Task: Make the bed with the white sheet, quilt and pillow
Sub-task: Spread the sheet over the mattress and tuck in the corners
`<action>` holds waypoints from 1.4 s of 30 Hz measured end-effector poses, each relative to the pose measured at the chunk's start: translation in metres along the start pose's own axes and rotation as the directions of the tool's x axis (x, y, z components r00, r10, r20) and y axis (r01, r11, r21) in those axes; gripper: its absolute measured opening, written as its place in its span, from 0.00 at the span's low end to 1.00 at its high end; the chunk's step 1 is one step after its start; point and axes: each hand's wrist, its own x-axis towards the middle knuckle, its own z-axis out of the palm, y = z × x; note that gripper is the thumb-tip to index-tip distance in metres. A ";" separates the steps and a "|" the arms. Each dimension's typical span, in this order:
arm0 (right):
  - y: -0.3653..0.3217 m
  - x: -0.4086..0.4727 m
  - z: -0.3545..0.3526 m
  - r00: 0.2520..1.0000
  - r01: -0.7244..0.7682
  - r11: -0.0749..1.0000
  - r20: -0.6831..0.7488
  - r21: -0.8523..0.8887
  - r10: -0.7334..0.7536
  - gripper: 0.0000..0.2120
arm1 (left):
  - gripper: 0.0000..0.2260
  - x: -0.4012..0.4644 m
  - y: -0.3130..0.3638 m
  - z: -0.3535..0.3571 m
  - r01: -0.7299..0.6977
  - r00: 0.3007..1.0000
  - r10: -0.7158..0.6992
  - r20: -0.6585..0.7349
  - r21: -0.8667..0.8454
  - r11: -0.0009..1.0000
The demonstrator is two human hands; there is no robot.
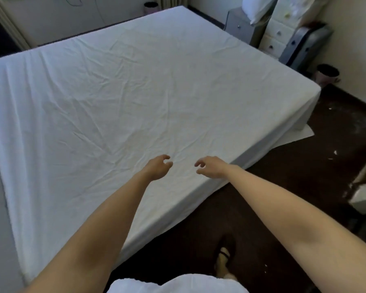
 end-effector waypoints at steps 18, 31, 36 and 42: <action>0.384 0.076 -0.324 0.967 -0.091 0.965 -0.211 0.246 0.145 0.16 | 0.20 0.294 0.438 0.091 -0.155 0.987 0.155 0.032 -0.006 0.988; 0.574 0.238 -0.578 0.995 -0.049 0.999 -0.082 0.015 0.050 0.14 | 0.21 0.535 0.655 0.071 -0.011 1.000 0.010 -0.020 -0.065 0.998; 0.596 0.337 -0.643 0.986 0.168 0.967 0.035 -0.194 -0.164 0.15 | 0.21 0.574 0.682 0.075 0.199 0.947 -0.271 -0.176 -0.342 0.918; 0.604 0.380 -0.656 0.845 0.516 0.788 0.349 -0.336 -0.405 0.15 | 0.21 0.564 0.713 0.124 0.479 0.739 -0.653 -0.164 -0.554 0.681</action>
